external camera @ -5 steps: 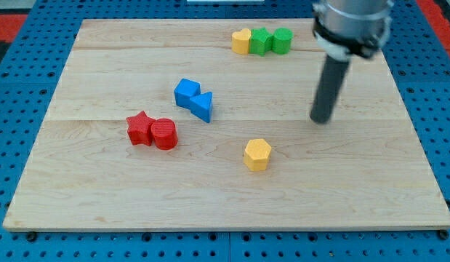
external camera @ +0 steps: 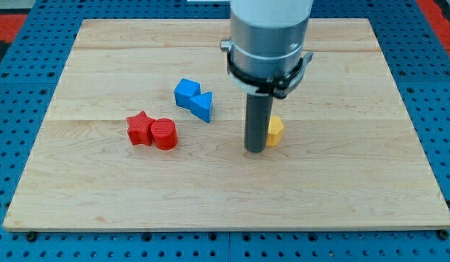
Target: Push the yellow hexagon towards the yellow heart
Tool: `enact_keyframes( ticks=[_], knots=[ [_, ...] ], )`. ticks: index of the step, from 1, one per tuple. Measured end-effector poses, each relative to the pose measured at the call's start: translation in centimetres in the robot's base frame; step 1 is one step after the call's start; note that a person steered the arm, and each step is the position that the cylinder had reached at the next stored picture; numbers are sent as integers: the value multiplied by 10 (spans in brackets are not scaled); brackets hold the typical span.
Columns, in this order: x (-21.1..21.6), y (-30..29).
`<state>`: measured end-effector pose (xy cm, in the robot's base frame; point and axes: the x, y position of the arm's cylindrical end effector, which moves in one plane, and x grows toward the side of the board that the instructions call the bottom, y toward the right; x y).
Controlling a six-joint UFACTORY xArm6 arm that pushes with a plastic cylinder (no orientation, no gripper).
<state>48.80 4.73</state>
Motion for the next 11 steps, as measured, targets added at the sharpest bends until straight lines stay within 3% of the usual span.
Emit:
enact_keyframes(
  ticks=[2, 4, 6, 7, 9, 10, 11],
  knots=[
    [7, 71],
    [-50, 26],
    [-135, -15],
    [-152, -31],
    [-145, -66],
    [-166, -70],
    [-157, -70]
  ],
)
